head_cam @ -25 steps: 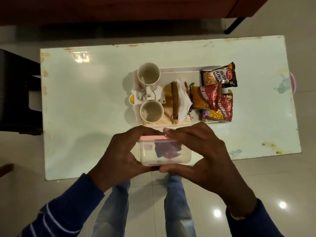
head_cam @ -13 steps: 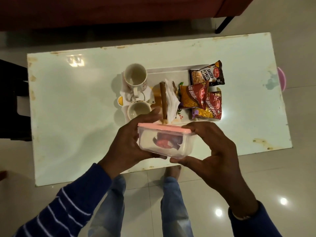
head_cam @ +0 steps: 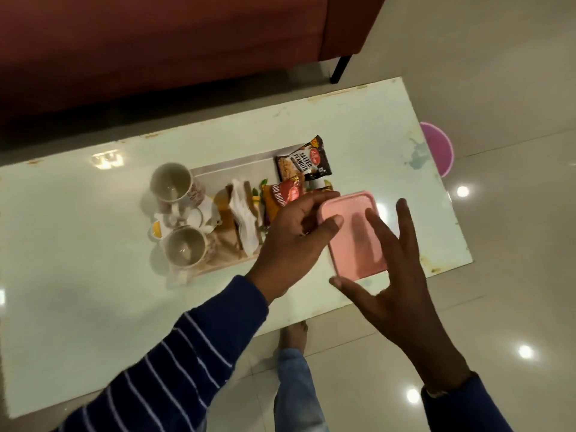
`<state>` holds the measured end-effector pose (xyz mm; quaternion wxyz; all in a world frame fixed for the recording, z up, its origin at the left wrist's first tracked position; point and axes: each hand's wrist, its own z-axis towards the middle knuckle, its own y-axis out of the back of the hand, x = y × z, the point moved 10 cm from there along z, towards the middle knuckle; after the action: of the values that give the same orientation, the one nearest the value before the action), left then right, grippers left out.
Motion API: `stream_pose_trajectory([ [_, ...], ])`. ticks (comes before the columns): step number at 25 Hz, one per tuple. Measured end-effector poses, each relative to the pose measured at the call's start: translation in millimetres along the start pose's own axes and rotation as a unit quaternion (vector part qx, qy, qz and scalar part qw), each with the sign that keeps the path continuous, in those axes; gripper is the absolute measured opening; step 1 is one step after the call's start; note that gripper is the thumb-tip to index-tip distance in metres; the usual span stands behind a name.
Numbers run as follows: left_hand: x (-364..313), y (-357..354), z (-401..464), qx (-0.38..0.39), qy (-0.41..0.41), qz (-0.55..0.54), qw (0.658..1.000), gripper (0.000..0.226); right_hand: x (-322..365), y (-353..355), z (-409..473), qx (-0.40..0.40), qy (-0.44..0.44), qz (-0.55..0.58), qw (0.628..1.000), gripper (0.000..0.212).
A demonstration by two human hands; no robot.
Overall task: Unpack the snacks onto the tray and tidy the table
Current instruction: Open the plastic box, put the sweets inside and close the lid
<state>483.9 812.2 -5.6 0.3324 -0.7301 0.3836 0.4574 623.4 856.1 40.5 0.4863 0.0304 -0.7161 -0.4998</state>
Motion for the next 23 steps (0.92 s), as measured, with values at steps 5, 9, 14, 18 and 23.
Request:
stream_pose_trajectory([
  [5, -1, -46, 50, -0.048, -0.004, 0.063, 0.997, 0.035, -54, 11, 36, -0.055, -0.050, -0.028, 0.997, 0.097],
  [9, 18, -62, 80, -0.057, 0.030, 0.078, 0.995, 0.059, -100, 5, 80, -0.072, -0.096, 0.017, 0.993, 0.097],
  [14, 64, -84, 80, 0.005, 0.085, 0.170, 0.982, 0.069, -161, -41, 110, 0.012, -0.124, 0.012, 0.992, 0.096],
  [18, 88, -82, 77, 0.006, 0.092, 0.201, 0.975, 0.074, -189, -75, 115, 0.067, -0.144, 0.005, 0.987, 0.093],
  [23, 97, -78, 84, 0.003, 0.092, 0.185, 0.978, 0.073, -196, -92, 132, 0.077, -0.155, -0.004, 0.985, 0.100],
])
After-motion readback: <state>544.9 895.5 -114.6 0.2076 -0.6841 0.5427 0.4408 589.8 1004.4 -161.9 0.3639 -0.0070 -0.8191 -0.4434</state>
